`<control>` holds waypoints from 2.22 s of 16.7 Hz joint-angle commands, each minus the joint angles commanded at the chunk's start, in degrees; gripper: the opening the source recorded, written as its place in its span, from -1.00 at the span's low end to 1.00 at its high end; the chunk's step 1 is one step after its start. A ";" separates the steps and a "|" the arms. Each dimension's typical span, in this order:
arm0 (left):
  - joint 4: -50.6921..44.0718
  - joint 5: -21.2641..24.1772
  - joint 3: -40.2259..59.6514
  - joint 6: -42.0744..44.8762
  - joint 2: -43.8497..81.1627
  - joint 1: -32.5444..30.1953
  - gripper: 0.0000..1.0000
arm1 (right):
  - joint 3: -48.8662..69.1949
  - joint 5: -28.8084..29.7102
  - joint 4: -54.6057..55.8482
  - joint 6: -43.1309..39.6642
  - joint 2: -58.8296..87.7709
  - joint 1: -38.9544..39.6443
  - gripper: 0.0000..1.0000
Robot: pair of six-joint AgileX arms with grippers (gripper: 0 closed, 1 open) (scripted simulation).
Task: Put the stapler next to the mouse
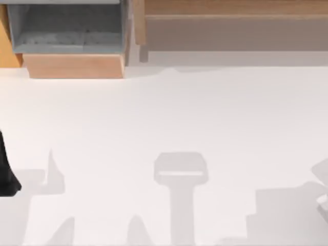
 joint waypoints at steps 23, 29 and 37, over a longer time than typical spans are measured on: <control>0.00 0.00 0.00 0.00 0.00 0.00 1.00 | 0.18 -0.01 -0.21 0.05 -0.14 0.00 -1.00; 0.00 0.00 0.00 0.00 0.00 0.00 1.00 | 3.41 -0.01 -7.55 -0.10 -3.20 -0.06 -1.00; 0.00 0.00 0.00 0.00 0.00 0.00 1.00 | 6.11 -0.02 -9.52 0.24 -2.23 -0.51 -1.00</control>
